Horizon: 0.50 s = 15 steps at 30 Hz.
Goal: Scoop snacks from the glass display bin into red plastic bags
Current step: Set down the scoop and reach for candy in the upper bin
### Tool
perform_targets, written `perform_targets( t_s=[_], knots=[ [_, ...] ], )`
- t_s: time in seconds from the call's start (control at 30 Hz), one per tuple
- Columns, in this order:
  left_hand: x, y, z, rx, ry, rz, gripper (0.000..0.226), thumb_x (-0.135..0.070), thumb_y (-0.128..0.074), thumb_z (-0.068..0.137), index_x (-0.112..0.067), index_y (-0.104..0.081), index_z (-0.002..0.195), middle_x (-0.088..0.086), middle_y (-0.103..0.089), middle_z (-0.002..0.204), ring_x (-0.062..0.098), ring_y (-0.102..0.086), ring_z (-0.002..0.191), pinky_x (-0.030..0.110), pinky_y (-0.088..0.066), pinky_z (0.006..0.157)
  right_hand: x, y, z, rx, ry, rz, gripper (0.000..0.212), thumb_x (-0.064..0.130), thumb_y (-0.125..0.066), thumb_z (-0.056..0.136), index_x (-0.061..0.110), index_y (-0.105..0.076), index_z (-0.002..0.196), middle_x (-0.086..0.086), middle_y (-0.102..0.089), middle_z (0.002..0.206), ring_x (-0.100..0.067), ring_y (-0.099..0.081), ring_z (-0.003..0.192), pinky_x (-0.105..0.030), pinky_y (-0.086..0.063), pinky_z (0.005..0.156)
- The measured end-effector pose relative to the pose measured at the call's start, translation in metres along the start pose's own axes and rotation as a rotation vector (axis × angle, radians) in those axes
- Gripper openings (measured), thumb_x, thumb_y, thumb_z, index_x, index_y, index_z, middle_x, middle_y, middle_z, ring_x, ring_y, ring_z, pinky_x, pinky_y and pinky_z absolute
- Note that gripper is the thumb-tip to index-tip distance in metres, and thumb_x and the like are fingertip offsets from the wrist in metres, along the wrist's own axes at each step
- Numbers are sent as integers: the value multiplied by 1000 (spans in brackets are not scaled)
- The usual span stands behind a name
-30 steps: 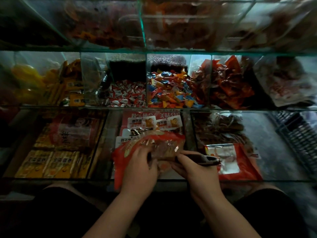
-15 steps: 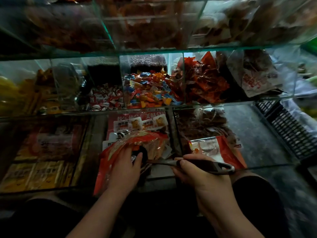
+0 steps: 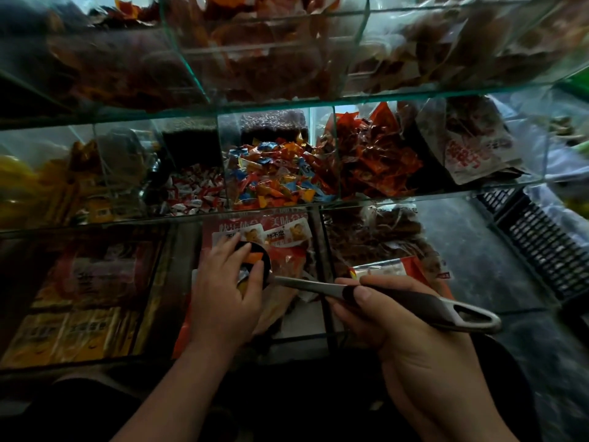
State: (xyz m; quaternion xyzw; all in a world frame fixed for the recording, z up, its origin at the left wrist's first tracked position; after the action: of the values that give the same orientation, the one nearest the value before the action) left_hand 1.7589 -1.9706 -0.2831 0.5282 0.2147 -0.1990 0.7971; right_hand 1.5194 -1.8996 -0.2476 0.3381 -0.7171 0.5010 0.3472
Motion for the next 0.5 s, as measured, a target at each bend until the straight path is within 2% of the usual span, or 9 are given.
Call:
perform_targets(
  t_s=[0.1,0.13,0.2,0.3,0.4,0.5],
  knots=[
    [-12,11,32,-55,-43,13,46,-40,-49,98,-13,-67,131,4,-53,147,24,-41,142,53,-35,116,8,-11,5,-28,-10,56,11,6,-73,60,11,-76,69,-25,-76,94,-36,-77,89,-29,-62,67],
    [-17,13,43,-76,-62,20,44,-37,-51,97,-11,-68,129,6,-54,145,26,-43,140,55,-37,113,11,-14,8,-37,-10,74,11,6,-72,60,13,-76,68,-25,-76,95,-35,-77,90,-28,-62,67],
    [-29,14,66,-93,-107,25,42,-35,-53,97,-10,-69,127,7,-55,140,26,-45,135,52,-39,110,19,-18,14,-68,-5,112,13,2,-71,65,10,-75,75,-25,-76,97,-34,-77,91,-27,-62,67],
    [-52,6,102,-58,-168,24,44,-41,-50,100,-13,-68,128,5,-56,138,22,-45,132,48,-39,110,34,-19,30,-160,8,184,11,-7,-64,85,0,-66,92,-20,-77,93,-29,-78,87,-25,-62,67],
    [-70,-6,136,0,-179,7,49,-45,-46,104,-15,-60,138,6,-47,152,24,-35,143,44,-28,118,46,-26,52,-208,14,269,6,-1,-60,94,2,-64,91,-7,-77,76,-17,-78,80,-27,-64,74],
    [-67,-15,157,50,-94,-105,55,-49,-40,106,-15,-49,149,7,-38,160,25,-28,149,46,-22,123,50,-39,79,-233,68,334,5,3,-65,94,2,-67,89,-4,-77,76,-14,-78,83,-29,-63,80]
  ],
)
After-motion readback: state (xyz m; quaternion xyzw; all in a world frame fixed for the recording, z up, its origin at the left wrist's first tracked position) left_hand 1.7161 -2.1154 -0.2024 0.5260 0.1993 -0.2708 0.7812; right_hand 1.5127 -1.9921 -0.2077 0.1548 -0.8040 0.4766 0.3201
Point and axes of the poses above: each hand's wrist, its own z-axis towards the middle knuckle, its own y-axis out of the back of the hand, x = y × z, the point moved 9 cm from there along z, towards the middle knuckle
